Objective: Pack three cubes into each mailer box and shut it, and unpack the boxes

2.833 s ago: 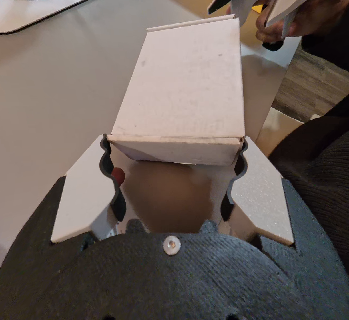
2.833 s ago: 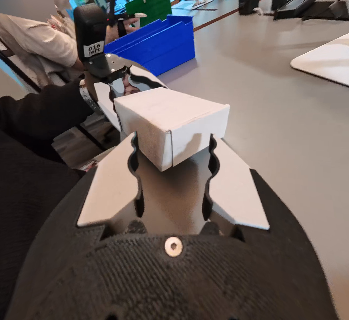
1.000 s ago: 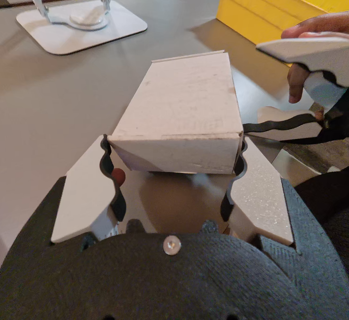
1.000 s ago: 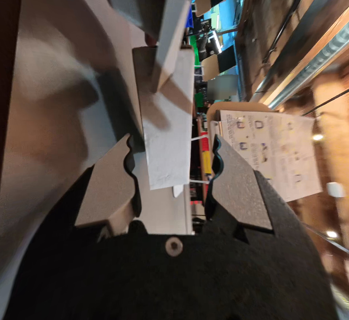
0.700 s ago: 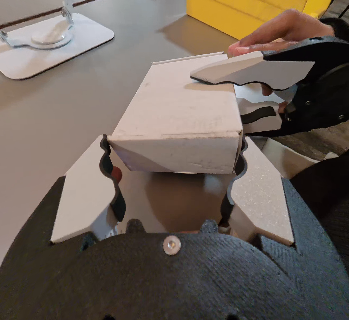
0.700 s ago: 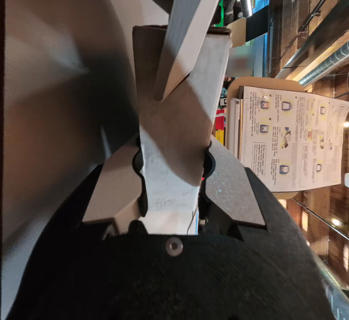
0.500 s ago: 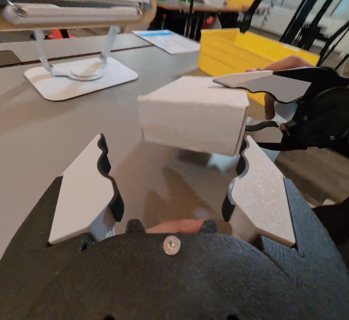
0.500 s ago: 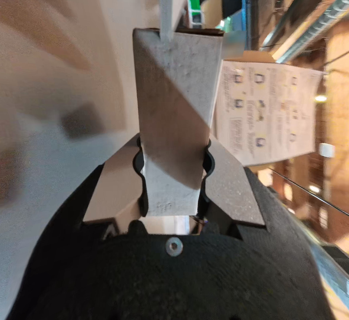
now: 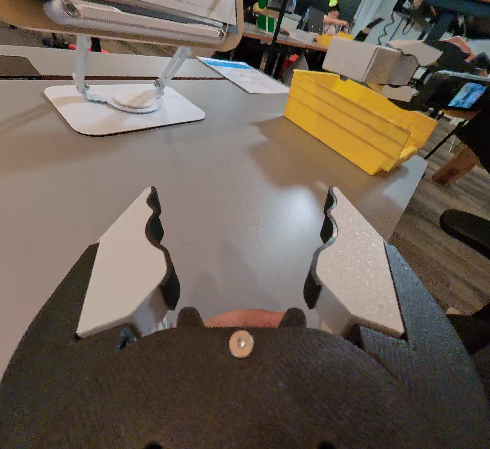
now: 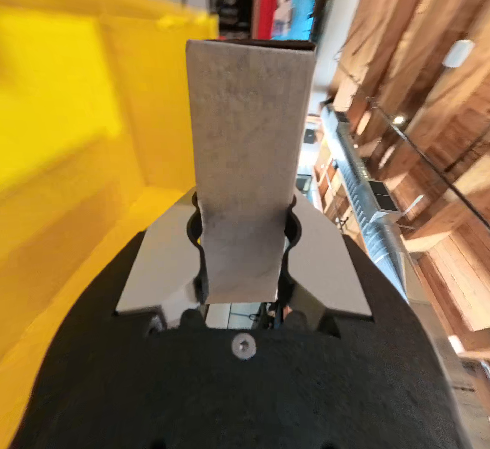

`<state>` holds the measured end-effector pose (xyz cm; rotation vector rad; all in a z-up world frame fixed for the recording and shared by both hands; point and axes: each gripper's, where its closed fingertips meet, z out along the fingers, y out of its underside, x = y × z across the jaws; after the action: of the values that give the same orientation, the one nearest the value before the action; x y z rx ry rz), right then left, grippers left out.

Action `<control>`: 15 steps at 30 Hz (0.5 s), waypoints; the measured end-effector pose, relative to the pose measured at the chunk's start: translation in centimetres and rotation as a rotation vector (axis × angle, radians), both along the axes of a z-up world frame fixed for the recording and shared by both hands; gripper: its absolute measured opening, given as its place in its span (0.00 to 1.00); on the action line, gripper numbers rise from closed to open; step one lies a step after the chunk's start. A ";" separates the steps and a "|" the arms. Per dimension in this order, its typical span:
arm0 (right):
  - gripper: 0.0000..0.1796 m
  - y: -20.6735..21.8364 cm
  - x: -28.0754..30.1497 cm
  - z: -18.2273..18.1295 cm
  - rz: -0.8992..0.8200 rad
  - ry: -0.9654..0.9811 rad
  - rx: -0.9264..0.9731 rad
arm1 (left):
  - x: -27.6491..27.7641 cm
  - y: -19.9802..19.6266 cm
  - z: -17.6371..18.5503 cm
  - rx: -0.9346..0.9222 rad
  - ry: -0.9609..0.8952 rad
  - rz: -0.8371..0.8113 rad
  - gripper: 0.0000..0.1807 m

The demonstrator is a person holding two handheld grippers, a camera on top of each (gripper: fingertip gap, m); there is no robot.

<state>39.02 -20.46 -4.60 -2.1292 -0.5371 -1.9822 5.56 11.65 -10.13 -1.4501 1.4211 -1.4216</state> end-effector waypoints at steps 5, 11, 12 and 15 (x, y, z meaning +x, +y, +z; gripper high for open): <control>0.34 0.5 1.6 -6.0 0.040 0.171 -0.020 | 0.8 -0.7 -0.6 0.020 0.009 -0.015 0.67; 0.35 2.0 2.9 -9.4 0.053 0.358 -0.038 | 1.7 -1.4 -1.7 0.034 0.043 -0.036 0.66; 0.35 2.1 2.9 -9.4 0.068 0.364 -0.029 | 1.7 -1.5 -1.8 0.038 0.047 -0.038 0.66; 0.44 2.0 2.1 -9.2 0.065 0.469 0.026 | 1.7 -1.4 -1.8 0.032 0.047 -0.033 0.66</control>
<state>41.08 -18.45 -13.84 -2.4109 -0.4820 -1.3746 7.27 10.29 -11.97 -1.4552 1.4964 -1.3870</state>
